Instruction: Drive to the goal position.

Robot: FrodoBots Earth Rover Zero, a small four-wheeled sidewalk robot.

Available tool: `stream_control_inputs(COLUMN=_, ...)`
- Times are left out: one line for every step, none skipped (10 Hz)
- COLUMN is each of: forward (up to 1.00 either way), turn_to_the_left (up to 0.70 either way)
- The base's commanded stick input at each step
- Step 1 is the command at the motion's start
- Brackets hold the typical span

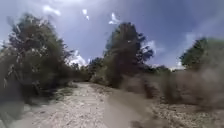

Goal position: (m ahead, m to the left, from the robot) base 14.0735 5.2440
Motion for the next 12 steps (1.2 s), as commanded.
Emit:
stream_control_inputs(forward=0.85, turn_to_the_left=0.38)
stream_control_inputs(forward=0.85, turn_to_the_left=0.38)
stream_control_inputs(forward=0.85, turn_to_the_left=0.38)
stream_control_inputs(forward=0.85, turn_to_the_left=0.38)
stream_control_inputs(forward=0.85, turn_to_the_left=0.34)
stream_control_inputs(forward=0.85, turn_to_the_left=0.12)
stream_control_inputs(forward=0.85, turn_to_the_left=0.04)
stream_control_inputs(forward=0.85, turn_to_the_left=0.04)
stream_control_inputs(forward=0.85, turn_to_the_left=0.04)
stream_control_inputs(forward=0.85, turn_to_the_left=0.04)
stream_control_inputs(forward=0.85, turn_to_the_left=0.04)
stream_control_inputs(forward=0.85, turn_to_the_left=0.04)
